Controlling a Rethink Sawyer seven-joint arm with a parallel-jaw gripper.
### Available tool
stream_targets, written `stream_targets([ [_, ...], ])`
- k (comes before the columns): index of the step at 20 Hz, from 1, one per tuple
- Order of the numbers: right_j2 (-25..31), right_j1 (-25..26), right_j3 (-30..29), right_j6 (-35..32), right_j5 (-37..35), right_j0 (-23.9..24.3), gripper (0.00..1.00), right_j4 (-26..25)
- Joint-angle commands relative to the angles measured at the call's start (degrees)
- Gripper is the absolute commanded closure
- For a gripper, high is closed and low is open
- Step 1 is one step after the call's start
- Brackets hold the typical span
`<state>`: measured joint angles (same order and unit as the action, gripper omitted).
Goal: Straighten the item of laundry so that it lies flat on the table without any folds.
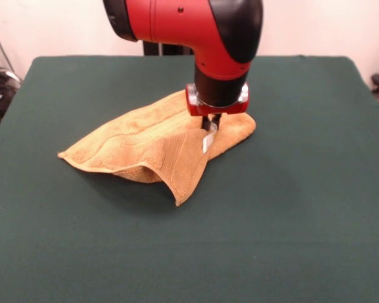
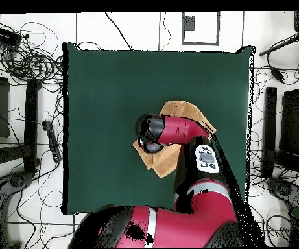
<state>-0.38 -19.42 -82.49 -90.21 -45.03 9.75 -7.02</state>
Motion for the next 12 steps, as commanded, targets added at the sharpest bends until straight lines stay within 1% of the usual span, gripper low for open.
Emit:
stream_targets([
  [1, 4.6, 3.43, 2.86, -8.55, 6.67, -1.51, 1.0, 1.28],
  [4, 4.65, 3.3, 2.31, -8.37, 7.61, -1.51, 1.0, 0.92],
  [8, 4.78, 2.36, -1.31, -9.35, 11.07, -1.31, 1.0, 0.71],
  [12, 4.88, 1.26, -3.96, -9.31, 11.87, -1.05, 1.0, 0.53],
])
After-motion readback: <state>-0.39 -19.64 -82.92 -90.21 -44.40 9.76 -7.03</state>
